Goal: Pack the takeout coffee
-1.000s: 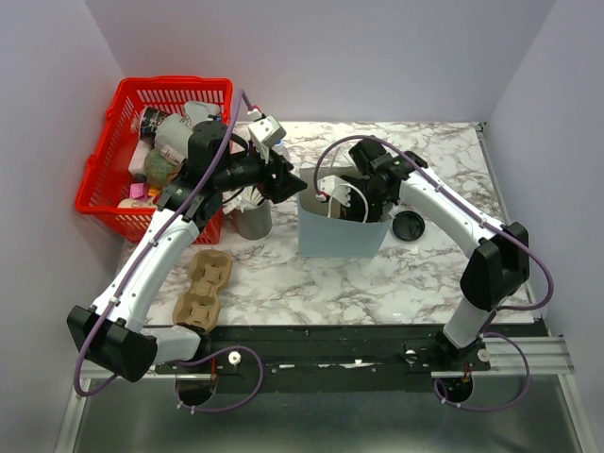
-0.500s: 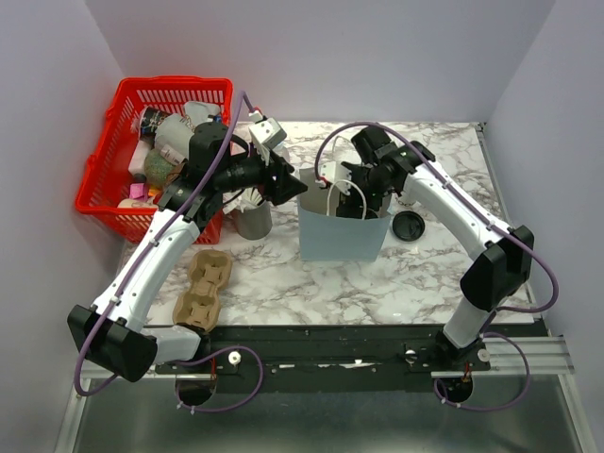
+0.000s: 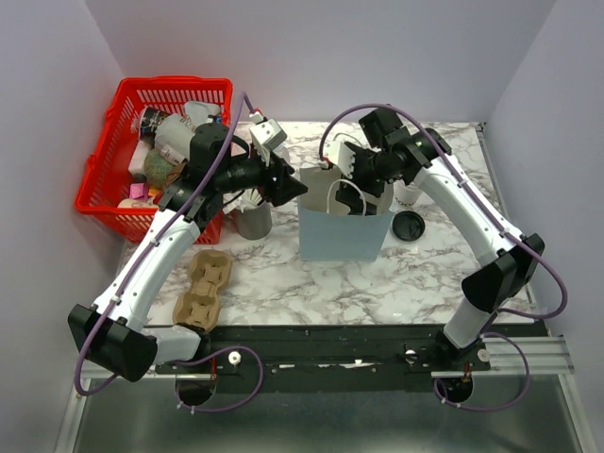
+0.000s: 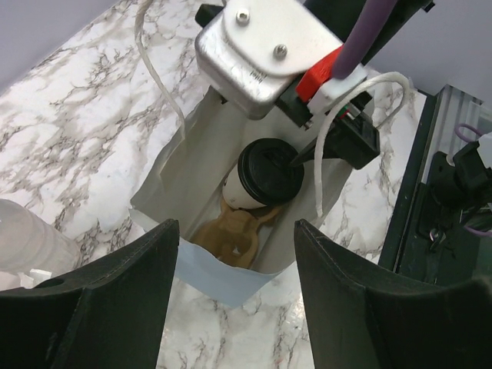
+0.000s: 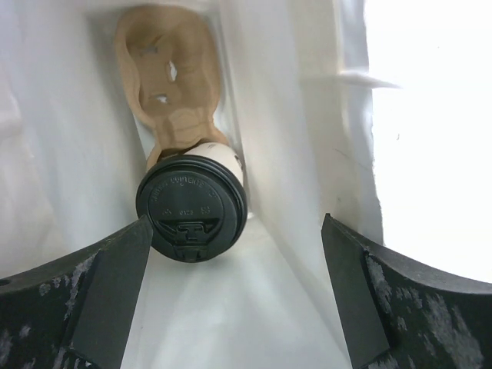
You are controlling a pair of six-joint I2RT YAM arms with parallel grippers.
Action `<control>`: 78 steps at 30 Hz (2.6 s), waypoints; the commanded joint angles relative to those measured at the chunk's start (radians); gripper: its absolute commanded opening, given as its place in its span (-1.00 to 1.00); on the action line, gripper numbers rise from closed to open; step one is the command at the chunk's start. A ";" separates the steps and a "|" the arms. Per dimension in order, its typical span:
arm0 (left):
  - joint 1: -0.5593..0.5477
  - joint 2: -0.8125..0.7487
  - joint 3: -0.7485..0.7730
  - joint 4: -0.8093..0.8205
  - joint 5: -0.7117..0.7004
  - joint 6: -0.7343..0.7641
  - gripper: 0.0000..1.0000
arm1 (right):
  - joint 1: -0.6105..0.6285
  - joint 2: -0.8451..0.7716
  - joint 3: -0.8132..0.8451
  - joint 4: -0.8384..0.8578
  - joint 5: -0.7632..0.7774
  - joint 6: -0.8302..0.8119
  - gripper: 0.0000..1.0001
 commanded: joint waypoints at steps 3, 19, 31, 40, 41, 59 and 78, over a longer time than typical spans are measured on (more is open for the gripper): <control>0.003 0.007 -0.002 -0.010 0.016 0.009 0.41 | 0.002 -0.054 0.078 -0.040 -0.049 0.047 0.99; 0.043 0.016 0.158 -0.350 -0.289 0.245 0.40 | 0.000 -0.184 0.111 0.136 -0.064 0.136 0.99; 0.050 -0.025 0.100 -0.406 -0.307 0.290 0.40 | 0.002 -0.220 0.017 0.190 -0.038 0.165 0.99; 0.056 -0.031 0.090 -0.403 -0.326 0.296 0.40 | 0.000 -0.244 -0.067 0.069 -0.207 0.136 0.96; 0.058 -0.033 0.086 -0.403 -0.326 0.294 0.40 | 0.000 -0.249 -0.064 0.062 -0.193 0.137 0.96; 0.062 -0.033 0.080 -0.381 -0.306 0.273 0.40 | 0.000 -0.126 -0.020 -0.040 -0.302 0.050 0.44; 0.069 -0.023 0.063 -0.360 -0.297 0.265 0.40 | 0.002 -0.137 0.028 0.025 -0.231 -0.008 -0.99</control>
